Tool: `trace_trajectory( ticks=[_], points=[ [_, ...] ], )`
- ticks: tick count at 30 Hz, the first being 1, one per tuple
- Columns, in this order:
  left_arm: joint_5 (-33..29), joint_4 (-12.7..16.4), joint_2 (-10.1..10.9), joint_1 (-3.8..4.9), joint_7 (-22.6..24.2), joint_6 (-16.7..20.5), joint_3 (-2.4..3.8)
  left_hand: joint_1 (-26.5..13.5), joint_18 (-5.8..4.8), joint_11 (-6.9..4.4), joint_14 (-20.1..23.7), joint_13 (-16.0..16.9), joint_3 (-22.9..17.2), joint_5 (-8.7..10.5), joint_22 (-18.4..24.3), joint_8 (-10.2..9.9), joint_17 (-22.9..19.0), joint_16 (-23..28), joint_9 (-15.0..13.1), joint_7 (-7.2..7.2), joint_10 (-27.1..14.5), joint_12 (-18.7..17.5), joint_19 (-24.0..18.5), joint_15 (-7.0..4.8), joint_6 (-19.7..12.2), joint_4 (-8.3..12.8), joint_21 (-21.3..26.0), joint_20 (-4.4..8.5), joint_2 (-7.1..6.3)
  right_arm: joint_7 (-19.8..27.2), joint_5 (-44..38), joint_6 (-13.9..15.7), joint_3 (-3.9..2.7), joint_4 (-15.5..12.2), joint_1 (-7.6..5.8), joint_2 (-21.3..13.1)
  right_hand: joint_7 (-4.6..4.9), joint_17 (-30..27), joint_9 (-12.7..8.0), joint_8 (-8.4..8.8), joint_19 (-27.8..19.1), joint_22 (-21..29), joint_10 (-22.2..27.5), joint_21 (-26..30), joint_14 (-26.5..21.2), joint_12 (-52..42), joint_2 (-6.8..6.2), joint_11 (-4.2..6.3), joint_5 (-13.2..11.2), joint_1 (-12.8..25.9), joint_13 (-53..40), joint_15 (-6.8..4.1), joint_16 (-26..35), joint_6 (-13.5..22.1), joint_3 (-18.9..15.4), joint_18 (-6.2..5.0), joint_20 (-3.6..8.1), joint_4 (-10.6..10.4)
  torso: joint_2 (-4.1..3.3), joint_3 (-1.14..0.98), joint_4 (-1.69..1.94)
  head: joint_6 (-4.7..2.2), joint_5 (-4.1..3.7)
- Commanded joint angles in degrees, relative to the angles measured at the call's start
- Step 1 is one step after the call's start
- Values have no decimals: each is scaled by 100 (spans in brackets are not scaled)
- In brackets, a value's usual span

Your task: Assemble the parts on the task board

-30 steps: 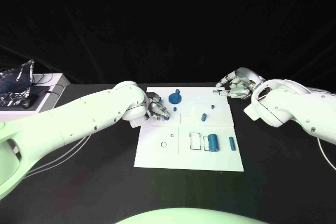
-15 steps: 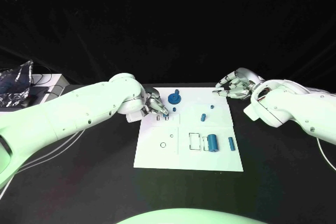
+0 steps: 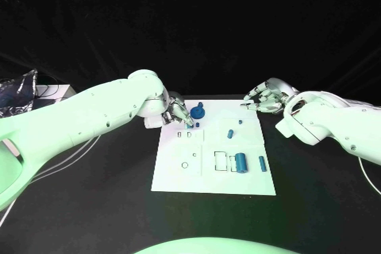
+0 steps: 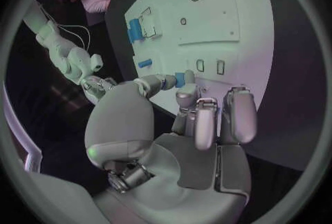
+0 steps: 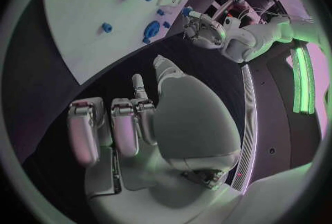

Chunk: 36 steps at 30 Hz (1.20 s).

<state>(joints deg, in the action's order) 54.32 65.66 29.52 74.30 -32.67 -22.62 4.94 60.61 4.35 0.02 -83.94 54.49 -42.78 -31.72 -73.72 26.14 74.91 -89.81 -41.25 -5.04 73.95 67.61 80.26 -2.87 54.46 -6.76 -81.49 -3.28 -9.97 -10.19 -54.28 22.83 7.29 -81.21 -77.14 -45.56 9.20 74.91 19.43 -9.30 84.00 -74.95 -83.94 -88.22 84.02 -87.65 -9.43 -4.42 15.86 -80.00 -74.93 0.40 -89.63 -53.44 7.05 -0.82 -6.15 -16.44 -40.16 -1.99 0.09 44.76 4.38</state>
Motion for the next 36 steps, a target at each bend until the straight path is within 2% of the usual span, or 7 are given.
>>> trace_trajectory(
  ticks=[1,8,13,19,26,32,36],
  points=[
    [-85,-258,-185,90,-118,-1015,-31,108,-47,4,-606,-22,-1137,-30,8,-14,1509,-19,17,40,16,-36,-6,-42,101,1169,-29,27,49,25,-59,-85,-1,3,3,20,-7,1492,7,-35,498,-1346,-377,40,593,4,-13,3,5,62,-1279,-23,-31,46,34,25,12,-4,-1,-5,-7,-5,3],
    [-101,-777,-586,275,-209,-1578,-181,122,-46,8,-606,-25,-1112,-78,16,-32,1509,-19,34,34,16,-49,-15,-39,111,1177,-26,26,59,42,-60,-59,-1,23,3,54,-8,1479,18,-45,492,-1337,-368,52,590,15,-19,4,8,62,-1270,-24,-26,56,40,22,13,-3,3,-1,9,-15,-5],
    [-103,-1120,-852,342,-255,-1851,-264,136,-46,13,-606,-24,-1070,-176,12,-53,1509,-19,56,29,17,-64,-20,-35,130,1191,-28,24,67,60,-60,-28,-2,46,3,95,-8,1479,18,-45,492,-1337,-368,52,590,15,-19,4,8,62,-1270,-24,-26,56,40,22,13,-3,9,-6,8,-20,2],
    [-73,-1383,-1045,364,-283,-1896,-332,138,-45,15,-606,-25,-1044,-225,12,-63,1509,-19,65,27,17,-71,-24,-33,140,1193,-29,22,72,71,-60,-9,-2,63,2,123,-8,1479,18,-45,492,-1337,-368,52,590,15,-19,4,8,62,-1270,-24,-26,56,40,22,13,-3,9,-3,12,0,5],
    [-22,-1592,-1242,366,-313,-1797,-445,139,-46,16,-606,-19,-1007,-304,5,-73,1509,-19,75,24,23,-75,-24,-32,153,1194,-33,18,83,85,-60,6,-2,72,2,150,-7,1479,21,-48,491,-1336,-368,54,590,14,-21,4,7,62,-1270,-24,-26,59,41,21,13,-2,0,5,11,8,15],
    [72,-1670,-1291,359,-326,-1645,-507,139,-46,17,-606,-18,-1001,-318,8,-74,1509,-19,76,24,24,-75,-26,-32,156,1194,-32,18,85,95,-60,18,-3,71,2,151,-7,1479,21,-48,491,-1336,-368,54,590,14,-21,4,7,62,-1270,-24,-26,59,41,21,13,-2,2,5,12,11,15],
    [140,-1714,-1294,355,-328,-1523,-527,138,-46,17,-606,-18,-996,-328,7,-75,1509,-19,77,23,25,-75,-26,-32,158,1193,-32,18,86,100,-60,24,-3,68,2,149,-8,1480,23,-50,489,-1332,-368,59,590,14,-22,4,9,61,-1270,-25,-27,61,43,20,13,-1,1,10,19,20,9]
  ],
)
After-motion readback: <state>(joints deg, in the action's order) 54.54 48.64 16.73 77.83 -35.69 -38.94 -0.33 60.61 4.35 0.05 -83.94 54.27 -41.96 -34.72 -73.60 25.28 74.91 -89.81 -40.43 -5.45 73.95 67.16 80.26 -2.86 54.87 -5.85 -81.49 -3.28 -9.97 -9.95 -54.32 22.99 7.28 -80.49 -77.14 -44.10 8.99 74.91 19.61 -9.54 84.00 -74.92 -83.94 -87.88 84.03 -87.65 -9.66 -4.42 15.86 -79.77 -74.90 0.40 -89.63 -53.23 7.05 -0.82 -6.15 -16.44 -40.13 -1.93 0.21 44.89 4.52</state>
